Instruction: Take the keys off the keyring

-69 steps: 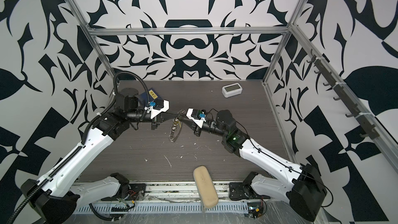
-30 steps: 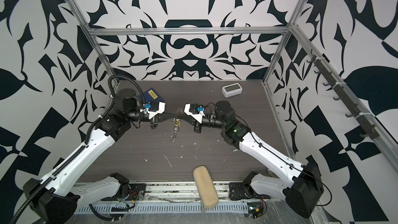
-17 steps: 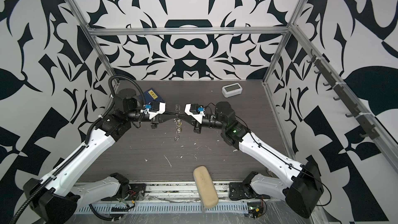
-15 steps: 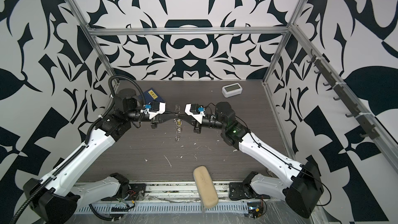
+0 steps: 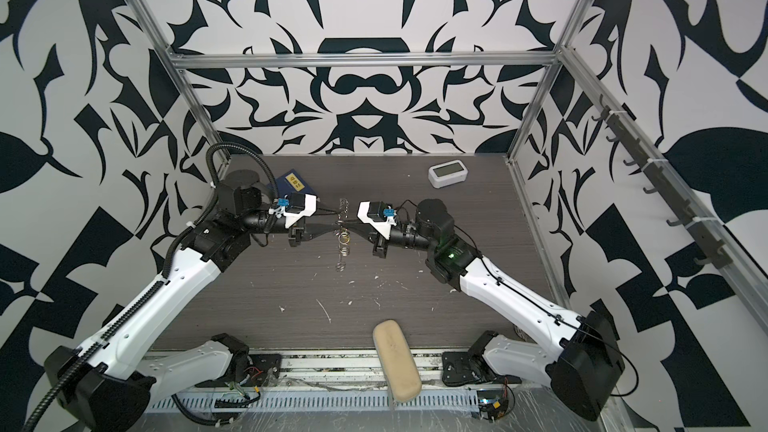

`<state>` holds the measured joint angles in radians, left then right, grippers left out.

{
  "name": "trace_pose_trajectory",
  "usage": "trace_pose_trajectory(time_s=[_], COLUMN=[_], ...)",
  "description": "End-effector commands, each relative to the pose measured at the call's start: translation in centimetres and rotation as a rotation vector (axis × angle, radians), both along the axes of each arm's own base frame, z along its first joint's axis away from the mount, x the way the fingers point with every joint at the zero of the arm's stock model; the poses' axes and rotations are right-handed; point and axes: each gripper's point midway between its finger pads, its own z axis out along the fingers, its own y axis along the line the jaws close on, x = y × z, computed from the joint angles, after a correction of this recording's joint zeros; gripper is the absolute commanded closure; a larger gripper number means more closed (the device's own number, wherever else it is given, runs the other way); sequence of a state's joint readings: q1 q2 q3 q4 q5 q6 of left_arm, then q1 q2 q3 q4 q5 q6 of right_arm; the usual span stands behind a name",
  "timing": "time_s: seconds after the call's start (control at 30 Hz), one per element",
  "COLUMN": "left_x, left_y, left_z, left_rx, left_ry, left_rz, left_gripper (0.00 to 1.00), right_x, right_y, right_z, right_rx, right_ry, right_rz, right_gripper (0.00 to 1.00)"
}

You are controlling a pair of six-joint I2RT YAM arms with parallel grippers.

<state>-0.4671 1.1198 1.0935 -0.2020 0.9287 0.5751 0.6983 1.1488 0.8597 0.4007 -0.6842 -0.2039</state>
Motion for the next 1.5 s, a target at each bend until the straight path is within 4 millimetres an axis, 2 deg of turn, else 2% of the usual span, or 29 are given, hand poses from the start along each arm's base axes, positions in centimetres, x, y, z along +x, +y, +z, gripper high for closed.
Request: trace_pose_trajectory(time_s=[0.0,0.23,0.63,0.83,0.97,1.47], left_x=[-1.0,-1.0,1.1,1.3,1.5,0.9], left_y=[0.8,1.1,1.5,0.6,-0.1,-1.6], left_z=[0.9,0.8,-0.8,-2.0,-2.1,-3.0], left_rx=[0.000,0.023,0.171,0.181,0.155,0.159], left_ry=[0.017,0.031,-0.047,-0.051,-0.048,-0.009], left_rz=[-0.017,-0.011,0.053,0.024,0.010,-0.043], left_gripper=[0.63,0.67,0.69,0.71,0.73,0.76], right_x=[-0.2,0.2,1.8,2.2,2.2,2.0], right_y=[-0.7,-0.7,-1.0,-1.3,-1.3,-1.2], right_z=[3.6,2.8,1.4,0.4,0.0,0.6], right_rx=[0.099,0.047,-0.132,-0.215,-0.234,-0.227], right_ry=[-0.101,-0.120,-0.218,-0.264,-0.263,-0.274], right_rz=[-0.016,-0.037,-0.130,-0.151,-0.146,-0.133], right_gripper=[1.00,1.00,1.00,1.00,1.00,1.00])
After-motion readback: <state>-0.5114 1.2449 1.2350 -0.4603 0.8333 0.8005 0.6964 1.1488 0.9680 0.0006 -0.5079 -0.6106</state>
